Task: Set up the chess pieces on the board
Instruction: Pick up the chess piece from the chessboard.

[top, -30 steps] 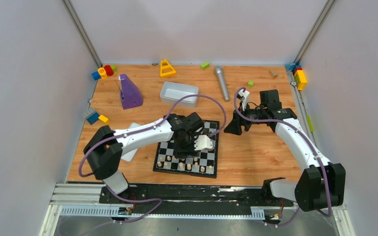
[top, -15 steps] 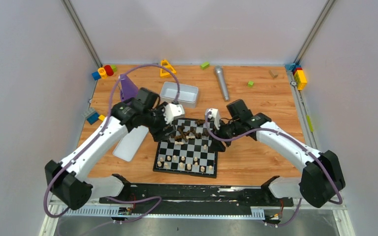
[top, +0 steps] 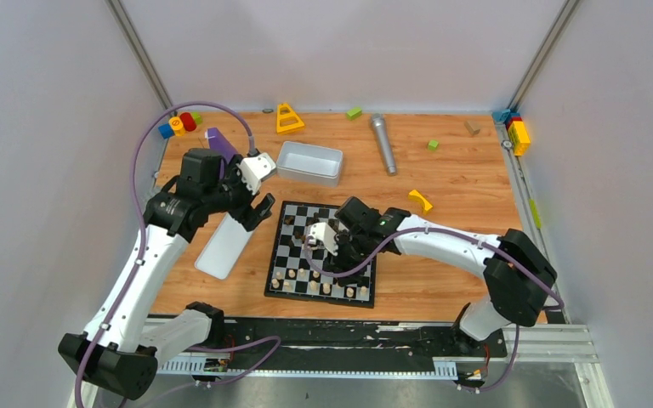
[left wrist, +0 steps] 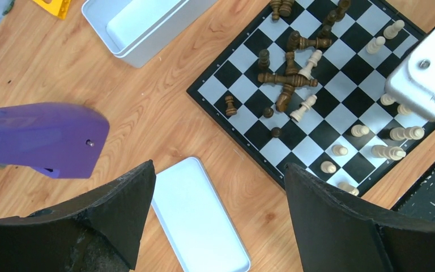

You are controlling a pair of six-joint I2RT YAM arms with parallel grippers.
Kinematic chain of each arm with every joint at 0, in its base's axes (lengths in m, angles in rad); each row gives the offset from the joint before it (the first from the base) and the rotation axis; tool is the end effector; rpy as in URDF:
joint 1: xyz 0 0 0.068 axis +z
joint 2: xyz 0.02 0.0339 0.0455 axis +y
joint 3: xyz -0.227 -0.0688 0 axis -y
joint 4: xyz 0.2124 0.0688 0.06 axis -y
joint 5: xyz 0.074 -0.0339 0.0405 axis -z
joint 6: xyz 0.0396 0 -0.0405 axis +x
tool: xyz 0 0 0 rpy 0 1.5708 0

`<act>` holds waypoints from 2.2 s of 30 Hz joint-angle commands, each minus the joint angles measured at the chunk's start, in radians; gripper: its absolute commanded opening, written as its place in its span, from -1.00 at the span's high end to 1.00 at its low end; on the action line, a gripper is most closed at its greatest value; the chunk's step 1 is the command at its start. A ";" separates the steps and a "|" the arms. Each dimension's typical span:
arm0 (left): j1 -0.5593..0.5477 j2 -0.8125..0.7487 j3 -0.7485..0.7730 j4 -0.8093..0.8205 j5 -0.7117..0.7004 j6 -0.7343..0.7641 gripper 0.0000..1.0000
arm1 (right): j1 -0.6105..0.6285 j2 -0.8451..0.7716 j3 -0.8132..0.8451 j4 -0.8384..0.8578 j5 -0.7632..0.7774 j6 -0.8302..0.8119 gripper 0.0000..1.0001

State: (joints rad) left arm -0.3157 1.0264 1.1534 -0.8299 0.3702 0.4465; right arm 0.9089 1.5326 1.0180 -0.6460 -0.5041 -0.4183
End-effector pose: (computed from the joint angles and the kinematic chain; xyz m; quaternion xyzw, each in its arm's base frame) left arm 0.1763 -0.0727 0.3224 0.4035 0.7991 -0.1396 0.4233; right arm 0.1503 0.2240 0.1884 -0.6240 0.7156 0.2847 0.1320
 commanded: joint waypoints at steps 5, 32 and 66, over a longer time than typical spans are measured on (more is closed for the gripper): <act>0.009 -0.026 -0.016 0.042 0.004 -0.036 -0.82 | 0.067 0.074 0.081 0.012 0.103 0.027 0.25; 0.010 -0.027 -0.029 0.040 0.005 -0.017 -0.83 | 0.122 0.127 0.085 -0.015 0.164 0.011 0.72; 0.010 -0.014 -0.035 0.043 0.025 -0.011 -0.83 | 0.059 0.022 0.057 -0.093 0.239 -0.038 1.00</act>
State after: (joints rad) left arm -0.3115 1.0157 1.1191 -0.8173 0.3702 0.4324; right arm 0.9775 1.5963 1.0809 -0.7296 -0.2623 -0.4400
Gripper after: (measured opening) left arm 0.914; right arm 0.149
